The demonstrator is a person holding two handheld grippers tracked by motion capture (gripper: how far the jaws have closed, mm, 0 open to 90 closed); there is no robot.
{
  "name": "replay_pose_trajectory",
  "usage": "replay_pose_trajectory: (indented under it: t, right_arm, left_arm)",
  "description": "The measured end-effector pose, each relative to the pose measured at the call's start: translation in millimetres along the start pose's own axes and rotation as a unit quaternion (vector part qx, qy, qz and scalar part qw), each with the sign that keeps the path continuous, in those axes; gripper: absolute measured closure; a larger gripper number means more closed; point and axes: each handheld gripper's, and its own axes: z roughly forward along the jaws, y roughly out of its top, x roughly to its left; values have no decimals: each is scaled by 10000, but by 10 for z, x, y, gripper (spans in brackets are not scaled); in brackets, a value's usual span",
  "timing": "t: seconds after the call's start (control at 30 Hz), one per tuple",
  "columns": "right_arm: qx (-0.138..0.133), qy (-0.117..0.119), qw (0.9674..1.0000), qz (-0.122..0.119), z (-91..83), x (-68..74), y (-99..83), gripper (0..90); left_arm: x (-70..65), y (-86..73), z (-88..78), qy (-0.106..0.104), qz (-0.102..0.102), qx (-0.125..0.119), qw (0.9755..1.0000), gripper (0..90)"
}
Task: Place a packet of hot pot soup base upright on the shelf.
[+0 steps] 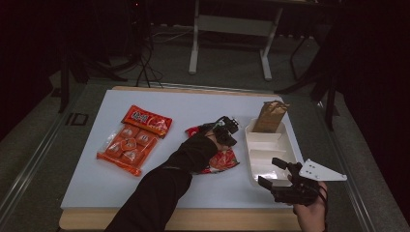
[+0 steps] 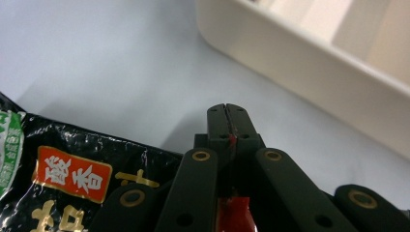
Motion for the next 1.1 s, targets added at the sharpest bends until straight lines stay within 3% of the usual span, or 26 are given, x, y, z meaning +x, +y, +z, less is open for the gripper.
replay_pose_trajectory:
  t: [0.17,0.37,0.43,0.93,1.1]
  right_arm:
    - [17,1,10000,-9,15,15,7,149]
    - [69,17,10000,-20,30,27,-1,149]
    - [74,7,10000,-12,31,26,-2,149]
    - [75,10,10000,3,38,34,6,149]
    - [94,7,10000,-23,42,44,9,149]
  left_arm:
    - [-27,-112,-73,-13,-19,44,10000,900]
    - [-48,-232,-132,-199,-66,68,9998,900]
    - [-68,-262,-156,-184,11,128,9997,900]
    - [-135,-567,-355,-178,-152,147,9996,900]
    - [-182,-618,-389,-71,-53,130,9999,900]
